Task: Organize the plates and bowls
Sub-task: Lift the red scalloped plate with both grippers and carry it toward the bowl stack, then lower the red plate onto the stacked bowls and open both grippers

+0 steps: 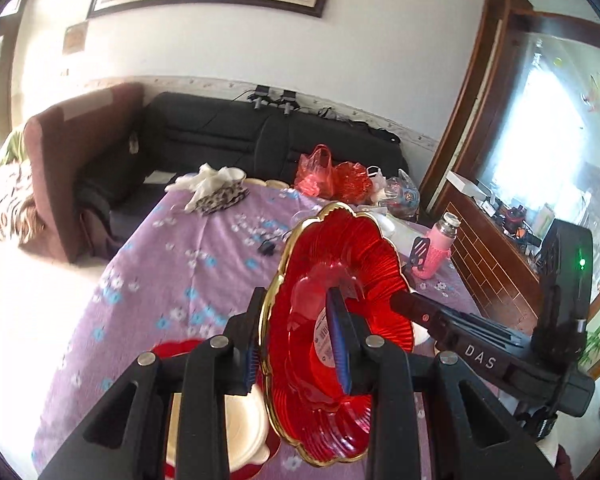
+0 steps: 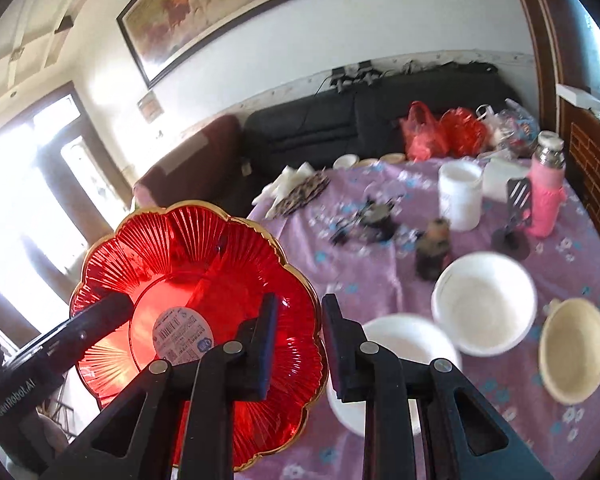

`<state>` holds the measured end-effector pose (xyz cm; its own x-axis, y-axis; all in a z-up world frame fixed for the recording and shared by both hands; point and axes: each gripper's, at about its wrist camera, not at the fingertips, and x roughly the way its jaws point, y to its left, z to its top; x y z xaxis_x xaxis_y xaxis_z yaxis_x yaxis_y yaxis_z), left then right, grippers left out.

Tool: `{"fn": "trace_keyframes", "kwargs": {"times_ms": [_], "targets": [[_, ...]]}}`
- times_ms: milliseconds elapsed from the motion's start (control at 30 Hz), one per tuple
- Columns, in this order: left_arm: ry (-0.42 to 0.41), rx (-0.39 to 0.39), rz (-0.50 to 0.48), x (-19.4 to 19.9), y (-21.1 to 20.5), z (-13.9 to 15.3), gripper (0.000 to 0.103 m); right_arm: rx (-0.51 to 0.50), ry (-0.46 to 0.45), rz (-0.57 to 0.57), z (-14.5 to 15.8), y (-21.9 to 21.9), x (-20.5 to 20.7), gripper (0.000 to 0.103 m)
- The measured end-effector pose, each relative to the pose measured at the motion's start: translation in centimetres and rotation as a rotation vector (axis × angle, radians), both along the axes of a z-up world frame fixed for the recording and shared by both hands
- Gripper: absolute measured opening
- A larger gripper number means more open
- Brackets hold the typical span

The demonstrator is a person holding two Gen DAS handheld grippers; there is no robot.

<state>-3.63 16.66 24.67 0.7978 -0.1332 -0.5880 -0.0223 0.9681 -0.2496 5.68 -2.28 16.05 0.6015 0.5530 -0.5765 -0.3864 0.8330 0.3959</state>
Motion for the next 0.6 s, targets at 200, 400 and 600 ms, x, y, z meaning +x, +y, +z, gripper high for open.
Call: {"fn": "trace_keyframes", "kwargs": {"times_ms": [200, 400, 600], "targets": [[0.022, -0.017, 0.041, -2.4, 2.2, -1.8, 0.028, -0.026, 0.036, 0.029, -1.3, 2.3, -1.8, 0.025], [0.068, -0.078, 0.087, -3.7, 5.4, -4.2, 0.028, -0.046, 0.06, 0.061, -2.4, 4.8, -2.8, 0.025], [0.137, -0.142, 0.13, -3.9, 8.6, -7.8, 0.028, -0.07, 0.127, 0.098, -5.0, 7.9, -2.4, 0.025]]}}
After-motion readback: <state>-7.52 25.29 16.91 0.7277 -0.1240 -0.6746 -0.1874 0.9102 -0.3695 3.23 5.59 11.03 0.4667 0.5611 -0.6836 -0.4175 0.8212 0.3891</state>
